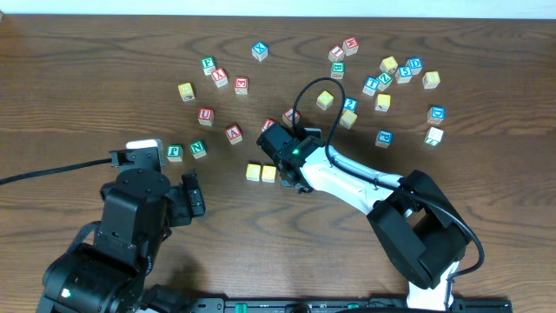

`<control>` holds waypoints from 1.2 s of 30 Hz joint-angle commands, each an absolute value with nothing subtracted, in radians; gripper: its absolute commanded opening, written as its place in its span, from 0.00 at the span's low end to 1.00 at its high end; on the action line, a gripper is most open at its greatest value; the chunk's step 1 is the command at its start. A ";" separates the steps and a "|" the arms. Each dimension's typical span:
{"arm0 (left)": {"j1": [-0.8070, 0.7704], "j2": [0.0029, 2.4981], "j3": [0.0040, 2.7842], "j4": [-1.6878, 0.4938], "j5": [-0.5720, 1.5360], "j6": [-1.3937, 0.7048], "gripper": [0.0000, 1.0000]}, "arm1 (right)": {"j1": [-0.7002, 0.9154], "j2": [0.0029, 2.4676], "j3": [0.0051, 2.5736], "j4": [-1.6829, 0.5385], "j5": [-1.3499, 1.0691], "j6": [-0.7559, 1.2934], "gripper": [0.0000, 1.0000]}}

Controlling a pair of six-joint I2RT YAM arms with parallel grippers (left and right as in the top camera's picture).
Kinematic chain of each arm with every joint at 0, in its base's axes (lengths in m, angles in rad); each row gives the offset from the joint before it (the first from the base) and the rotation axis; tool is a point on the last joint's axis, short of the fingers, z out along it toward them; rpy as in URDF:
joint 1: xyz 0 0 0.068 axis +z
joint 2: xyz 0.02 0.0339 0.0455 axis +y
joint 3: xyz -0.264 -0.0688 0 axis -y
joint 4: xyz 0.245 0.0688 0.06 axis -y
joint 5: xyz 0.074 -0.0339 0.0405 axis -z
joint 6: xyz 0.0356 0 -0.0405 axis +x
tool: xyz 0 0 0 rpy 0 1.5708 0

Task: Spell out CORL
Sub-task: 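Lower the L block to the right of the green R block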

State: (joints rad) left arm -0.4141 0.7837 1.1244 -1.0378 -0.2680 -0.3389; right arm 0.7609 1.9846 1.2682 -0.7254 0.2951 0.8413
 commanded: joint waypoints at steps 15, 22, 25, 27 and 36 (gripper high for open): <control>-0.411 0.783 1.134 -1.040 -0.281 -0.329 0.93 | 0.772 1.982 1.260 -0.714 0.323 0.927 0.39; -0.411 0.783 1.134 -1.040 -0.281 -0.329 0.93 | 0.772 1.982 1.260 -0.698 0.302 0.907 0.40; -0.411 0.783 1.134 -1.040 -0.281 -0.329 0.93 | 0.769 1.982 1.260 -0.684 0.287 0.895 0.40; -0.411 0.783 1.134 -1.040 -0.281 -0.329 0.93 | 0.764 1.982 1.260 -0.680 0.275 0.884 0.40; -0.411 0.783 1.134 -1.040 -0.281 -0.329 0.93 | 0.757 1.982 1.260 -0.673 0.251 0.881 0.40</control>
State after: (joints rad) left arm -0.4141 0.7834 1.1244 -1.0378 -0.2680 -0.3389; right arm 0.7578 1.9846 1.2671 -0.6785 0.2539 0.8940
